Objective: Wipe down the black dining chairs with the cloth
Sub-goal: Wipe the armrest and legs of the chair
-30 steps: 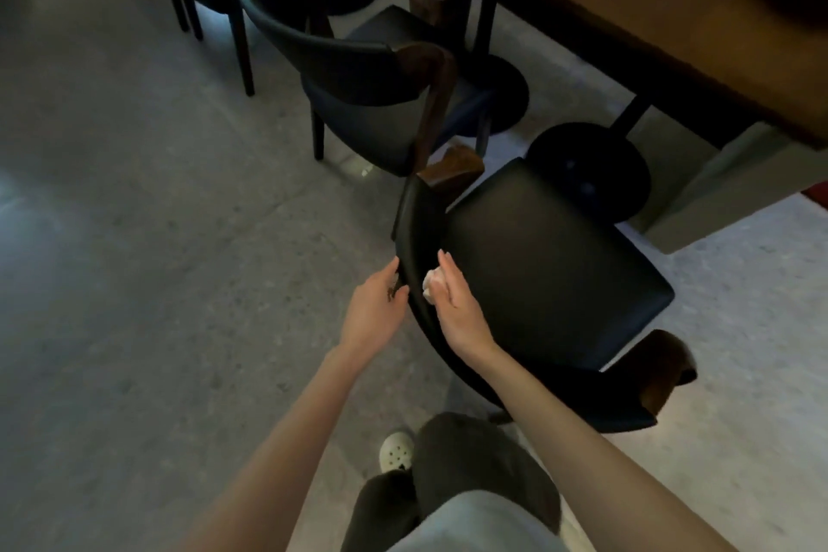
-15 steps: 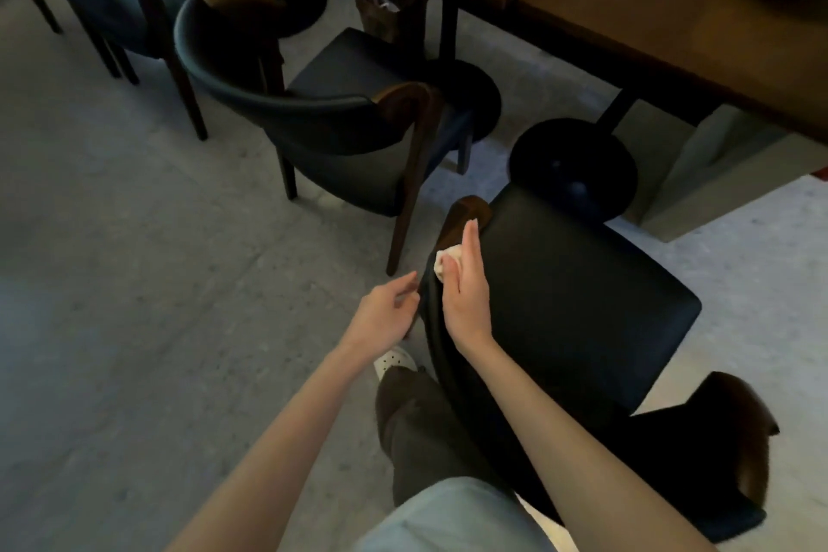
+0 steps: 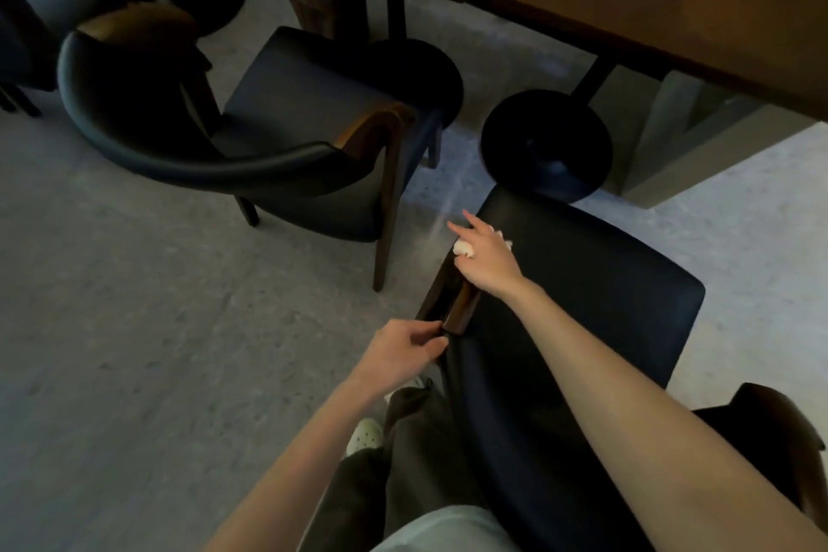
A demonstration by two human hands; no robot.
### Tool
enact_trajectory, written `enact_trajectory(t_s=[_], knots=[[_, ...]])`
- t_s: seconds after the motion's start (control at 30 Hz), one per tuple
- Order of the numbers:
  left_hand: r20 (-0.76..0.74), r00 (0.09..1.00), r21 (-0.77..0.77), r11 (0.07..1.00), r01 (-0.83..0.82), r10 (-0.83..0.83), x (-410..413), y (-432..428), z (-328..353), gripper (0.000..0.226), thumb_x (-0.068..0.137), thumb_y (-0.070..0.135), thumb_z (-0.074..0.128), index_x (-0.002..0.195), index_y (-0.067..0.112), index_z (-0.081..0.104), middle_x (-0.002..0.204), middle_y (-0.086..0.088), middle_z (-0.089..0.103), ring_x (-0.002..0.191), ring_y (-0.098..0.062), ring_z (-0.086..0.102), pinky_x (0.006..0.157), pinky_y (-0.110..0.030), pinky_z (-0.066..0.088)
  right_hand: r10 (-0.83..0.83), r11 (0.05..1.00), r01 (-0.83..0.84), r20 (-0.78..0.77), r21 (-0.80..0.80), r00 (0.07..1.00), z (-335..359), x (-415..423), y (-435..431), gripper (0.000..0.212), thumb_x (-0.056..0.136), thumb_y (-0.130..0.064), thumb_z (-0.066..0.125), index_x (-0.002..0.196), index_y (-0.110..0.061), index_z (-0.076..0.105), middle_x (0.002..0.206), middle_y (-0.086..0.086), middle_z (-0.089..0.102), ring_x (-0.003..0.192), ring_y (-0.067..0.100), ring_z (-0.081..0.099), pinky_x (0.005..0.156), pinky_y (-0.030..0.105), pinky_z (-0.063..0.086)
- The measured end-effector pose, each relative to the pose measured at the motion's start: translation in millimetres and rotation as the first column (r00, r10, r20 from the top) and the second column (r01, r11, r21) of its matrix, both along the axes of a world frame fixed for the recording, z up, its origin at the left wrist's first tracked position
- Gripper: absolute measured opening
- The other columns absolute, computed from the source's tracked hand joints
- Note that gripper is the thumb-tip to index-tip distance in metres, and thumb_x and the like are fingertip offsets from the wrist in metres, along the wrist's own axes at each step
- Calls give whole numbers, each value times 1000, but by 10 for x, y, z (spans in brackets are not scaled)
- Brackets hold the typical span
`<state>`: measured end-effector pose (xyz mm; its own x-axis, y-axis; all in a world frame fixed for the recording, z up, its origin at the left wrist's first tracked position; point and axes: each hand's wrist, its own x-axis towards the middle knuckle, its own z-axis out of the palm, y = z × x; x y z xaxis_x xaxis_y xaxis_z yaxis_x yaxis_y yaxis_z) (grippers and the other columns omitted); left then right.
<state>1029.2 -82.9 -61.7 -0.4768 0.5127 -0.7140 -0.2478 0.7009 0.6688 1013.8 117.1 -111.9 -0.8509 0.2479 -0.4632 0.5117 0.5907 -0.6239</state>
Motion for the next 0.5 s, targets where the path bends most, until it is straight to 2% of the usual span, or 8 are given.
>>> enact_trajectory(t_s=[0.07, 0.13, 0.2, 0.27, 0.33, 0.37, 0.43, 0.5], knots=[[51, 999, 6, 1000, 0, -1, -78, -5, -26, 25, 92, 27, 62, 116, 29, 70, 95, 6, 74, 89, -10, 70, 84, -29, 57, 302, 950, -303, 24, 82, 953, 3, -170, 70, 59, 87, -5, 54, 141, -28, 49, 159, -6, 25, 145, 20, 24, 119, 40, 21], [83, 997, 16, 1000, 2, -3, -143, -7, -24, 20, 90, 26, 66, 109, 29, 72, 94, 3, 75, 89, -14, 70, 84, -30, 57, 543, 820, -550, 84, 161, 835, 13, -321, 52, 53, 87, -8, 53, 136, -28, 54, 155, -10, 32, 143, 18, 29, 118, 46, 20], [91, 996, 31, 999, 24, -27, -186, 4, -7, 16, 89, 25, 67, 104, 30, 72, 92, 2, 75, 89, -15, 71, 83, -30, 57, 611, 754, -622, 122, 213, 782, -7, -400, 19, 48, 89, -11, 52, 133, -30, 58, 152, -12, 38, 142, 17, 30, 118, 48, 18], [88, 994, 31, 998, 54, -56, -204, 5, 12, 16, 89, 25, 67, 104, 30, 71, 93, 4, 74, 88, -11, 70, 82, -28, 57, 494, 842, -499, 77, 207, 866, -71, -366, 16, 44, 91, -16, 53, 131, -31, 59, 149, -10, 43, 141, 18, 33, 117, 45, 22], [75, 994, 34, 996, 79, -82, -218, 5, 18, 19, 90, 25, 66, 108, 26, 71, 95, 5, 74, 88, -7, 69, 83, -26, 57, 180, 973, -180, 14, 144, 984, -116, -245, 43, 37, 94, -29, 51, 129, -34, 60, 148, -7, 44, 138, 18, 36, 112, 44, 29], [63, 994, 37, 995, 92, -94, -222, 4, 18, 18, 90, 25, 65, 107, 26, 71, 95, 5, 73, 88, -5, 69, 84, -26, 56, 4, 996, -5, 12, 85, 1000, -111, -170, 54, 36, 96, -37, 48, 129, -34, 60, 148, -7, 43, 136, 18, 37, 110, 43, 32], [46, 993, 41, 994, 103, -105, -227, 5, 14, 14, 90, 25, 66, 102, 29, 72, 92, 6, 73, 86, -5, 69, 84, -27, 56, -213, 975, 216, 40, -62, 976, -56, -9, 38, 39, 100, -43, 40, 134, -32, 56, 151, -6, 37, 138, 18, 34, 111, 40, 32], [37, 993, 35, 993, 112, -113, -231, 10, 19, 13, 89, 25, 66, 97, 33, 71, 88, 9, 73, 82, -2, 68, 83, -26, 56, -286, 939, 291, 53, -184, 957, 39, 165, -44, 42, 103, -43, 34, 143, -34, 45, 157, -7, 26, 143, 17, 26, 116, 45, 25]])
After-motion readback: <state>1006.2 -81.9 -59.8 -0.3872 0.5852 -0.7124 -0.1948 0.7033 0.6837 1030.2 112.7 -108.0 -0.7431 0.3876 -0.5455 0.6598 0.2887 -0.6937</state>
